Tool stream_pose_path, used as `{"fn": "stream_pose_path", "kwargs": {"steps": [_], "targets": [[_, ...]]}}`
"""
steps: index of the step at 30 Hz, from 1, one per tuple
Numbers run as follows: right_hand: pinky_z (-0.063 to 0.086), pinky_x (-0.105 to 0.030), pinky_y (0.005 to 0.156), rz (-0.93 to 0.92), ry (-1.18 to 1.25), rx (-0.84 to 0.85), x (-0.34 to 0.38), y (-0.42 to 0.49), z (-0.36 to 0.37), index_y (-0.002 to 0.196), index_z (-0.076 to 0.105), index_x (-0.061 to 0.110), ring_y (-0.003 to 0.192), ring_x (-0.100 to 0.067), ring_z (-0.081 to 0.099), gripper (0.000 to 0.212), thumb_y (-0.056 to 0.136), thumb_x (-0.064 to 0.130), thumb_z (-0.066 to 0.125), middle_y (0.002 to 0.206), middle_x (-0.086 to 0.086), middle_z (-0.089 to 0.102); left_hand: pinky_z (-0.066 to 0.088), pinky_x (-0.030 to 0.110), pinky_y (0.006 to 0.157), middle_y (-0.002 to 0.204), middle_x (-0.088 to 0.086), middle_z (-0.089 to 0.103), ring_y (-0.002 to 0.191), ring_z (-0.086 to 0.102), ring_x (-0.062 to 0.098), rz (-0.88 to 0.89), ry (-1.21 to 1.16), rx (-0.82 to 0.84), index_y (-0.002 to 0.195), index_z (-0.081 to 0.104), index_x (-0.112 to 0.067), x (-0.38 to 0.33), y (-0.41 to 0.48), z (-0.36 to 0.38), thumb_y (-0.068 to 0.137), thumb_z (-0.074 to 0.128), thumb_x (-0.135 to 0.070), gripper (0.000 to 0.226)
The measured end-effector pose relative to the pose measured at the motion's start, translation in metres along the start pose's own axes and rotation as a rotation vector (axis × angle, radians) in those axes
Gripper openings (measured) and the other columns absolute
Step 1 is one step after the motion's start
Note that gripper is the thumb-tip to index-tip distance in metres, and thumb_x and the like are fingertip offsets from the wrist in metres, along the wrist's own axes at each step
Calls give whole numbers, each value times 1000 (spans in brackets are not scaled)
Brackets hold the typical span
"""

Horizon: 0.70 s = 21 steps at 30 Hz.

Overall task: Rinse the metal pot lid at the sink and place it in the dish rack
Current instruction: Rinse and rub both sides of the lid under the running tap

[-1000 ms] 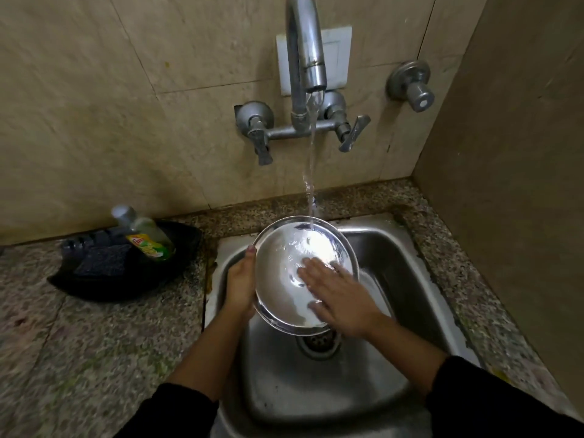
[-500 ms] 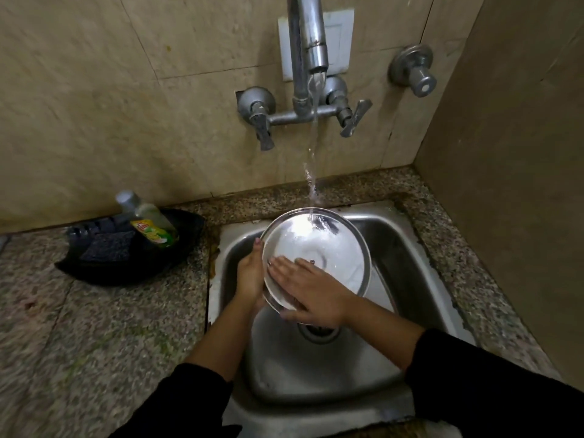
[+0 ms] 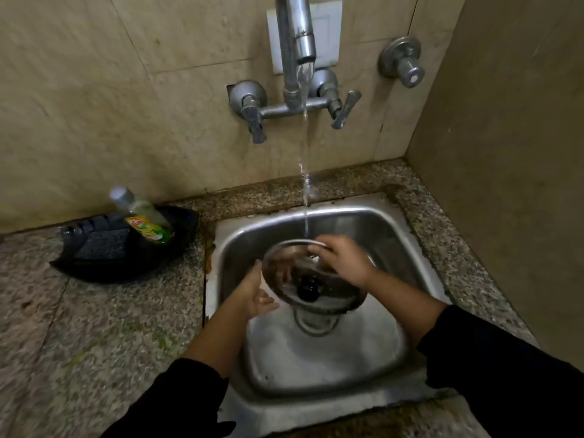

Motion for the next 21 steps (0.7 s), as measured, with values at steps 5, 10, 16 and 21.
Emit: {"fn": "stream_pose_path", "kwargs": {"steps": [5,10,16,21], "targets": [[40,-27,61,208,310,-171,-11,37,-16,65,60,9,55,-2,50,34,91,31,62,55,7,56,43,37,98,106,12,69,93,62,21,189,-344,107,133,51,-6,-7,8,7,98,32,-50,59],[51,-34,67,292,-111,-205,-2,68,-22,95,69,14,72,-23,65,61,85,69,43,76,-7,70,46,44,100,118,13,67,108,64,26,379,-365,-31,116,64,-9,-21,13,-14,77,64,-59,64],[39,-32,59,153,-435,-324,31,73,-15,97,63,17,78,-35,66,46,98,52,33,84,-14,70,51,36,93,104,4,73,97,68,18,563,-207,-250,83,73,-22,-26,-1,-25,80,61,-59,39],[36,-32,59,140,-375,-409,14,64,-28,89,61,14,78,-36,63,38,100,40,36,86,-15,69,56,30,76,90,5,74,85,70,17,708,-110,-236,83,71,-18,-46,-26,-1,91,57,-42,29]]}}
Point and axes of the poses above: each hand's wrist, its own y-axis towards the middle knuckle, its own z-axis out of the palm, x = y × z, the point moved 6 cm from there along y, towards the middle knuckle
